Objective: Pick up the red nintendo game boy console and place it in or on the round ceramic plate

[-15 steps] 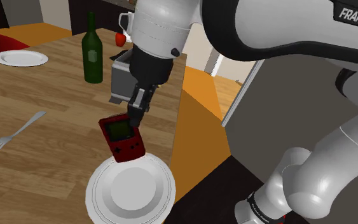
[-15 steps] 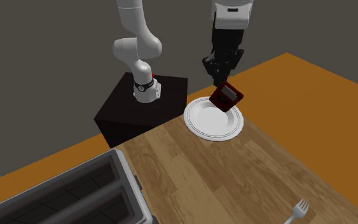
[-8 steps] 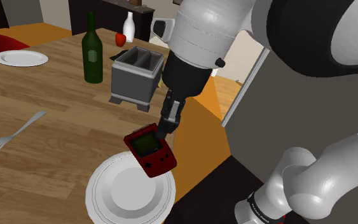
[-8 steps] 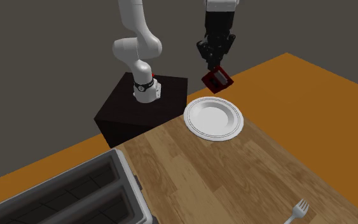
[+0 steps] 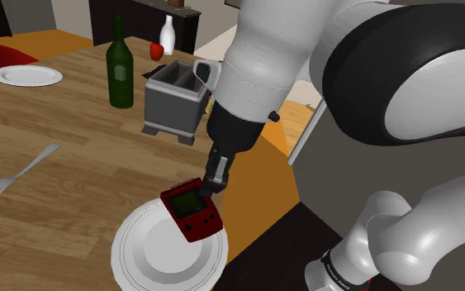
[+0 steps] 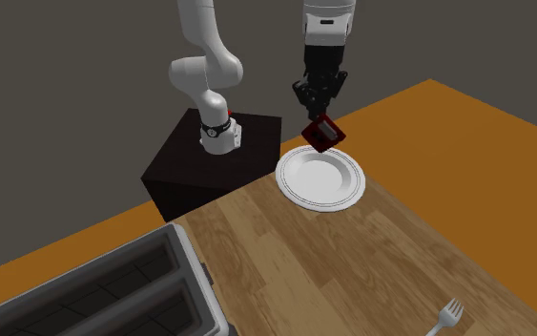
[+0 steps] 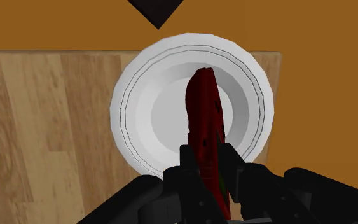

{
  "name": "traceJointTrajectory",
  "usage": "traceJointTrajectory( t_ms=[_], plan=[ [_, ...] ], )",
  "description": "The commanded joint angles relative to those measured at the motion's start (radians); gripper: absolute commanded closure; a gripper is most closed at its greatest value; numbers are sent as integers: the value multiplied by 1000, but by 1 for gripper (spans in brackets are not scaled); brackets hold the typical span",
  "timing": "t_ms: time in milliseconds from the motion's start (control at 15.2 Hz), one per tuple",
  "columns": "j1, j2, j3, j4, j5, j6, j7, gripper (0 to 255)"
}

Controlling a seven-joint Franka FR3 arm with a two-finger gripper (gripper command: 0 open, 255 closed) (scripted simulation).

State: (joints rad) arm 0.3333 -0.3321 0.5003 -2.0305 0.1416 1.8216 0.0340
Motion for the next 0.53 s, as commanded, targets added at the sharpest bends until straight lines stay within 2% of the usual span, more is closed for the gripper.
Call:
traceJointTrajectory(
  t_ms=[0, 462],
  plan=[
    [1, 2, 3, -23, 1, 26, 0, 255],
    [5, 6, 13, -113, 5, 120, 0, 255]
  ],
)
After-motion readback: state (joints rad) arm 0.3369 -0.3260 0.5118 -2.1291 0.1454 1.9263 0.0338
